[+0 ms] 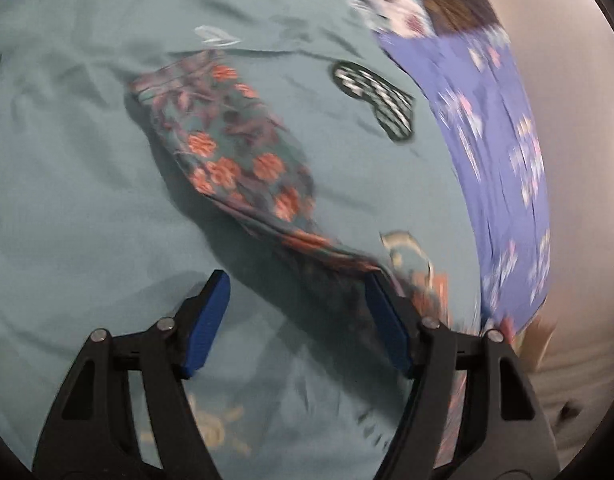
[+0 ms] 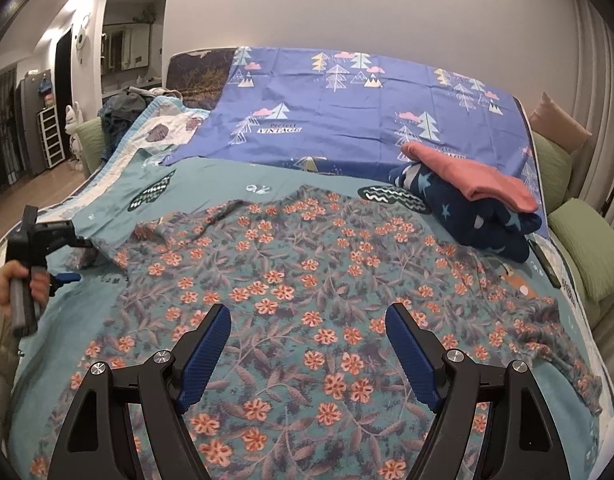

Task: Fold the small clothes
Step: 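Grasp the floral shirt's sleeve cuff with the left gripper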

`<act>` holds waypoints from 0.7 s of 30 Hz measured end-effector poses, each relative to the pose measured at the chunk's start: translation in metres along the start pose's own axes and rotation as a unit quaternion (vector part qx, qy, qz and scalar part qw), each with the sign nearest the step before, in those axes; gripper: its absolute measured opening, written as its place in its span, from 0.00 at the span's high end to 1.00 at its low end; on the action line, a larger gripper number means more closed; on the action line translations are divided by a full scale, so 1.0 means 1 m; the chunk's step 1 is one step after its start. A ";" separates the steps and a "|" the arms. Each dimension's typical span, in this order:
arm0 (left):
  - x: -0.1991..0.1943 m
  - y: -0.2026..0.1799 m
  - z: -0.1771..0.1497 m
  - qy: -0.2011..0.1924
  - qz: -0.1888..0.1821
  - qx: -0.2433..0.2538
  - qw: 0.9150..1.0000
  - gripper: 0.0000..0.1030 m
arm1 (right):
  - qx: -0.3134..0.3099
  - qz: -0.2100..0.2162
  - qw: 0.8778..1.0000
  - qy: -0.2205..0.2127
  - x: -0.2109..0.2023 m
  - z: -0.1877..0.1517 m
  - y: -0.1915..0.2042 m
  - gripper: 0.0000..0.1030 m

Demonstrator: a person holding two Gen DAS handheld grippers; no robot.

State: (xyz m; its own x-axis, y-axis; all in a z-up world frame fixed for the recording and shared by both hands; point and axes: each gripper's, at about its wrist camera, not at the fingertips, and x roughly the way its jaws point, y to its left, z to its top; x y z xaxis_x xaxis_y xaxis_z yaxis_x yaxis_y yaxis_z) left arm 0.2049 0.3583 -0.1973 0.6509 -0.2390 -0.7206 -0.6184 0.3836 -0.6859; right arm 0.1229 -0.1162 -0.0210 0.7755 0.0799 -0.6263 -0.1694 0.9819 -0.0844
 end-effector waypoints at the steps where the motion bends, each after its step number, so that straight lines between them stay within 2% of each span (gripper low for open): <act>1: 0.004 0.004 0.003 0.003 -0.005 -0.020 1.000 0.44 | 0.001 0.001 1.000 0.002 0.002 0.000 -0.001 0.21; 3: 0.006 0.009 0.004 0.010 -0.031 -0.055 0.998 0.48 | 0.001 0.002 1.000 0.002 0.004 0.000 -0.001 0.21; 5: 0.004 0.007 0.004 0.007 -0.039 -0.057 0.998 0.48 | -0.002 0.002 1.000 -0.001 0.005 0.000 -0.001 0.21; 8: -0.004 0.004 0.009 -0.009 -0.021 -0.051 0.998 0.48 | -0.005 0.001 1.000 0.000 0.008 0.000 -0.003 0.21; 11: -0.008 0.011 0.015 -0.017 -0.025 -0.078 0.997 0.47 | -0.001 0.006 1.000 0.002 0.010 -0.002 -0.005 0.21; 16: 0.008 0.017 0.026 -0.014 0.025 -0.082 0.996 0.47 | 0.004 0.011 1.000 0.005 0.011 -0.003 -0.006 0.21; 18: 0.014 0.021 0.030 -0.015 0.014 -0.095 0.995 0.69 | 0.005 0.011 1.000 0.004 0.009 -0.003 -0.007 0.21; 19: 0.016 0.020 0.032 -0.014 0.009 -0.094 0.995 0.92 | 0.005 0.011 1.000 0.003 0.008 -0.004 -0.007 0.21; 21: 0.011 0.011 0.033 -0.032 0.011 -0.076 0.997 0.95 | 0.001 0.008 1.000 -0.001 0.005 -0.004 -0.008 0.21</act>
State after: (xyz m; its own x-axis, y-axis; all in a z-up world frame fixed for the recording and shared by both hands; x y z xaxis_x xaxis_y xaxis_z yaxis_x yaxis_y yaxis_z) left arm 0.2195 0.3895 -0.2091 0.6604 -0.1728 -0.7307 -0.6891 0.2470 -0.6812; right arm 0.1251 -0.1243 -0.0267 0.7739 0.0964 -0.6259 -0.1807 0.9809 -0.0723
